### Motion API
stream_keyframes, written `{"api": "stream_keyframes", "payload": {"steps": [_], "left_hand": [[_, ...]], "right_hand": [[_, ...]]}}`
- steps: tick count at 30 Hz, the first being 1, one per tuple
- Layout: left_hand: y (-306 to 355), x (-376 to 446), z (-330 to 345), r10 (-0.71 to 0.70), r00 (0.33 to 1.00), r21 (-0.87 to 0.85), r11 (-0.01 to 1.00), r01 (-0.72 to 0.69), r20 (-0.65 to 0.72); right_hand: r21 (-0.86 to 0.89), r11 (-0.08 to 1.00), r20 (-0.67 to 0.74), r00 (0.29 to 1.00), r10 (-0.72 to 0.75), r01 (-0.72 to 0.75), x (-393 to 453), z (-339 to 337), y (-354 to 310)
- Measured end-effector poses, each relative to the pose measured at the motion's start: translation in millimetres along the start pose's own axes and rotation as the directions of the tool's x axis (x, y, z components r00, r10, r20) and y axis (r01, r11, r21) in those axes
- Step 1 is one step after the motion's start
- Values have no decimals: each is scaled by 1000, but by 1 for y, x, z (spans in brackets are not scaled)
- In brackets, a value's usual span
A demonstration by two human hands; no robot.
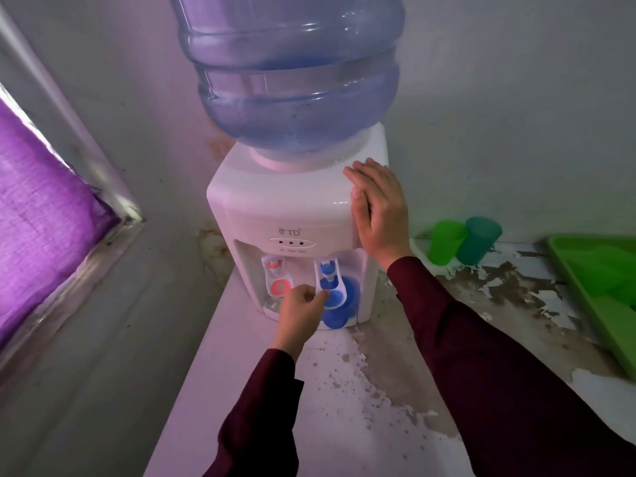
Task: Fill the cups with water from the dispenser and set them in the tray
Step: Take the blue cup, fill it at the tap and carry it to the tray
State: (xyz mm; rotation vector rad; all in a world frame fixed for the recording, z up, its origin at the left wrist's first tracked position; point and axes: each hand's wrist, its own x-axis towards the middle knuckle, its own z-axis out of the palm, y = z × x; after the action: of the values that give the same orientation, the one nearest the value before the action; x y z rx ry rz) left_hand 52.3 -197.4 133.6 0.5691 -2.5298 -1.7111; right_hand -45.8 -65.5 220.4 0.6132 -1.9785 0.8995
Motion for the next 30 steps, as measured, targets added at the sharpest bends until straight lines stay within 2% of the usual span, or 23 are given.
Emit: {"api": "stream_keyframes", "payload": {"steps": [3, 8, 30], "left_hand": [[9, -9, -5, -23, 999, -183, 983, 16, -38], [10, -24, 1, -37, 998, -334, 942, 20, -45], [4, -23, 3, 4, 1000, -342, 940, -5, -5]], "right_hand": [[14, 1000, 14, 1000, 24, -24, 0, 0, -2], [31, 999, 21, 999, 32, -33, 0, -2, -3], [30, 999, 28, 1000, 10, -11, -1, -2, -1]]}}
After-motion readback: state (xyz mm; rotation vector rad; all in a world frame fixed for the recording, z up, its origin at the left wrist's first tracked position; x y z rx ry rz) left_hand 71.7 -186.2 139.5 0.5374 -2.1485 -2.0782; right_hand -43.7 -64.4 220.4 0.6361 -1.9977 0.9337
